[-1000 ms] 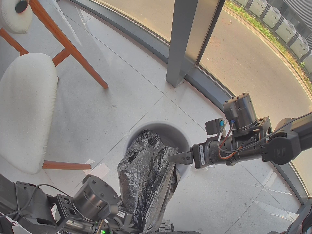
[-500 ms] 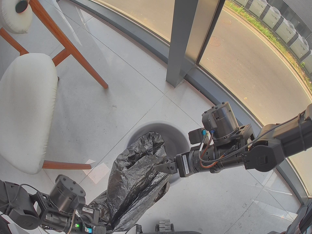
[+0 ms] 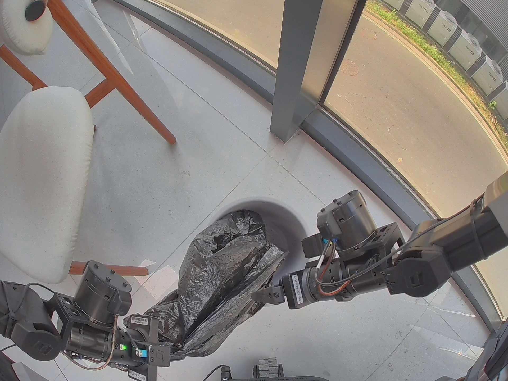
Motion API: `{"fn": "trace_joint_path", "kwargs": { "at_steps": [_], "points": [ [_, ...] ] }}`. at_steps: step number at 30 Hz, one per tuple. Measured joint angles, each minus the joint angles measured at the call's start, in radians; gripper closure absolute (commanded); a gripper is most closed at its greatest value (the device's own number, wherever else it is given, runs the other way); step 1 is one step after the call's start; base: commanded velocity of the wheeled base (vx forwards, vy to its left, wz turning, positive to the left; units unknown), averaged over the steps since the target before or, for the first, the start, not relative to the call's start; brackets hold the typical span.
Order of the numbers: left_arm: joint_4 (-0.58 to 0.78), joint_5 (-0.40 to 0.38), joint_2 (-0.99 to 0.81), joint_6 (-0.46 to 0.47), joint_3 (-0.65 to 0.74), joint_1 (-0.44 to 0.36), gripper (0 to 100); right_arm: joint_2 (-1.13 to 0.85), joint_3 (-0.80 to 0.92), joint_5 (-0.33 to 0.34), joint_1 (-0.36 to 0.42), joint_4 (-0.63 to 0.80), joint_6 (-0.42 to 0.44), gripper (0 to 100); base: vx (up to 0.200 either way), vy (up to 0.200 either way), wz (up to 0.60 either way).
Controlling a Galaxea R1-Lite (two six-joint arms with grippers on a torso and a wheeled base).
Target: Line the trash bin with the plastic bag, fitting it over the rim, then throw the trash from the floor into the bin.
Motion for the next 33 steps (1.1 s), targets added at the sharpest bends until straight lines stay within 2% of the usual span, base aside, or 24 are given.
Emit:
{"fn": "trace_joint_path", "kwargs": {
  "at_steps": [5,8,13,14,17,23,33],
  "points": [
    [0.000,0.000,-0.004,0.000,0.005,0.000,100,0.058,-0.043,-0.004,0.029,-0.076,0.121,0,0.000,0.000,0.00],
    [0.000,0.000,-0.005,0.000,0.005,0.000,100,0.096,-0.087,-0.016,0.043,-0.094,0.139,0,0.000,0.000,0.00],
    [0.000,0.000,-0.008,0.000,0.008,0.000,100,0.164,-0.147,-0.087,0.054,-0.121,0.145,0,0.000,0.000,0.00],
    [-0.001,0.000,-0.010,0.000,0.008,0.000,100,0.173,-0.153,-0.097,0.054,-0.132,0.146,100,0.000,0.000,0.00],
    [-0.001,0.000,-0.017,-0.001,0.010,0.000,100,0.201,-0.167,-0.132,0.054,-0.170,0.158,100,0.000,0.000,0.00],
    [0.000,-0.004,-0.028,-0.005,0.011,0.000,100,0.193,-0.174,-0.140,0.042,-0.175,0.195,100,0.000,0.000,0.00],
    [-0.002,-0.037,-0.031,-0.076,-0.020,-0.001,100,0.024,-0.117,-0.141,0.030,-0.114,0.215,100,0.000,0.000,0.00]
  ]
}}
